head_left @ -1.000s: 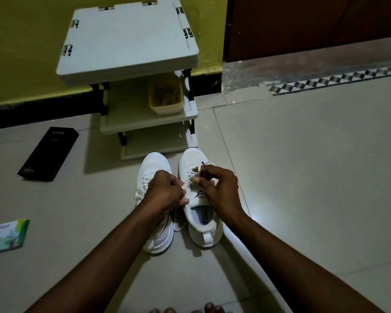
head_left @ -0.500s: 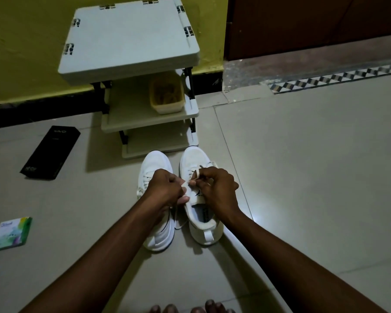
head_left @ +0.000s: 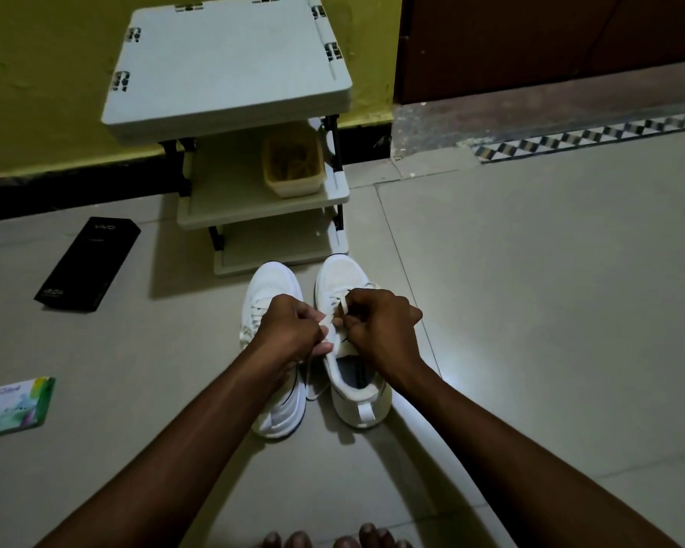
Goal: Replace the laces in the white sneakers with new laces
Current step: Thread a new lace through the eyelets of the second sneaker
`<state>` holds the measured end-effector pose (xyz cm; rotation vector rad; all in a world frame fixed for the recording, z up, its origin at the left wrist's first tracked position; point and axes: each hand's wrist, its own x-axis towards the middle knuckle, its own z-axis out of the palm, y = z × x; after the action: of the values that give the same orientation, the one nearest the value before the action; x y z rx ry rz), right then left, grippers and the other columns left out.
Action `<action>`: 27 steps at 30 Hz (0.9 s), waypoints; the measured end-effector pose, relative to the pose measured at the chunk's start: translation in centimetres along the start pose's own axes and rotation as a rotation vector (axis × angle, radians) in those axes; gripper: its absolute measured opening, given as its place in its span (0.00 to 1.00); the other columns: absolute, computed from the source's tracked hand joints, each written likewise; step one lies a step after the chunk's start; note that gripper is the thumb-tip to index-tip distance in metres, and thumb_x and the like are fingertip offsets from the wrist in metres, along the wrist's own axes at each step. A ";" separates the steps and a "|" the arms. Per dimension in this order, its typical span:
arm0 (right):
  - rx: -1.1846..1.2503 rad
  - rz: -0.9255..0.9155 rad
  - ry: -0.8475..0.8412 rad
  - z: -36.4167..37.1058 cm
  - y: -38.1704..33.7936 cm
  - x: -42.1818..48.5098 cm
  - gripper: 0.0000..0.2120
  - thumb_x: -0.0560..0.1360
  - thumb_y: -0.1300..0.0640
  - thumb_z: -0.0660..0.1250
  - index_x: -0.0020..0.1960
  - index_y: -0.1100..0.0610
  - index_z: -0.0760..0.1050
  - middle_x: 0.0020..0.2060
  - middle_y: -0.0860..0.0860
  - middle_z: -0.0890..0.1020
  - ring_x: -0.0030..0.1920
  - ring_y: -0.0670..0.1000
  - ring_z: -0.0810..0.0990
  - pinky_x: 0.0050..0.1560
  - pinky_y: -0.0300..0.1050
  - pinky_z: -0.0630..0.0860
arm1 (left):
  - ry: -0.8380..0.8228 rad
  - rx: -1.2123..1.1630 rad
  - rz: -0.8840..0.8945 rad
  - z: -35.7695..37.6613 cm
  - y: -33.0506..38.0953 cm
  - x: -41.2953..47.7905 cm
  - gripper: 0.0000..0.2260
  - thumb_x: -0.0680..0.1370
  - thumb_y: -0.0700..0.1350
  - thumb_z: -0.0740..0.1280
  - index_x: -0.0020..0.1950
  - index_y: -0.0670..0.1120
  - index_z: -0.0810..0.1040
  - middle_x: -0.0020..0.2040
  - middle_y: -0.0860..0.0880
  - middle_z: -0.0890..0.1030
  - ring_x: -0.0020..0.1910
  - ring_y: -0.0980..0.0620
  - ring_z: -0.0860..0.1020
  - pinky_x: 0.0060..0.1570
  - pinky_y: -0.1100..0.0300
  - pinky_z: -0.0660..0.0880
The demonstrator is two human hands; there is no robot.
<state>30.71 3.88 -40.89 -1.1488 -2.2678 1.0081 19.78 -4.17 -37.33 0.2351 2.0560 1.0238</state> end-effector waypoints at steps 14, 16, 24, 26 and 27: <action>0.125 0.093 0.012 1.1 0.2 -0.4 0.03 0.68 0.53 0.73 0.37 0.49 0.80 0.31 0.43 0.82 0.38 0.44 0.80 0.51 0.57 0.75 | 0.010 0.087 0.107 0.0 -0.7 0.5 0.07 0.75 0.34 0.72 0.39 0.43 0.84 0.33 0.43 0.83 0.33 0.48 0.83 0.45 0.53 0.83; 0.012 0.020 0.016 1.2 0.3 -0.3 0.03 0.69 0.55 0.71 0.37 0.51 0.79 0.31 0.47 0.81 0.37 0.47 0.78 0.50 0.52 0.67 | 0.023 0.065 0.099 0.1 -0.7 0.6 0.08 0.75 0.32 0.71 0.38 0.43 0.84 0.32 0.43 0.83 0.33 0.47 0.83 0.45 0.52 0.83; -0.280 -0.180 -0.088 0.4 -0.8 0.1 0.04 0.62 0.55 0.63 0.32 0.48 0.75 0.27 0.45 0.69 0.40 0.56 0.75 0.45 0.50 0.57 | 0.076 0.084 0.140 0.4 -0.8 0.6 0.08 0.74 0.31 0.67 0.40 0.40 0.83 0.30 0.44 0.82 0.27 0.51 0.81 0.41 0.53 0.82; -0.336 -0.181 -0.177 -0.2 -1.2 0.4 0.13 0.64 0.53 0.60 0.40 0.49 0.82 0.32 0.48 0.75 0.46 0.54 0.75 0.50 0.52 0.60 | 0.071 0.095 0.145 0.4 -0.8 0.7 0.07 0.74 0.32 0.67 0.39 0.41 0.83 0.29 0.44 0.82 0.27 0.51 0.81 0.41 0.52 0.82; -0.362 -0.170 -0.217 -0.5 -1.3 0.6 0.15 0.65 0.53 0.59 0.44 0.50 0.83 0.35 0.49 0.77 0.48 0.53 0.74 0.51 0.52 0.59 | 0.066 0.097 0.148 0.3 -0.8 0.8 0.07 0.74 0.33 0.68 0.39 0.41 0.83 0.30 0.44 0.82 0.28 0.50 0.82 0.41 0.52 0.82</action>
<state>29.95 4.09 -39.58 -0.9939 -2.7521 0.7038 19.66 -4.12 -38.52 0.4143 2.1770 1.0335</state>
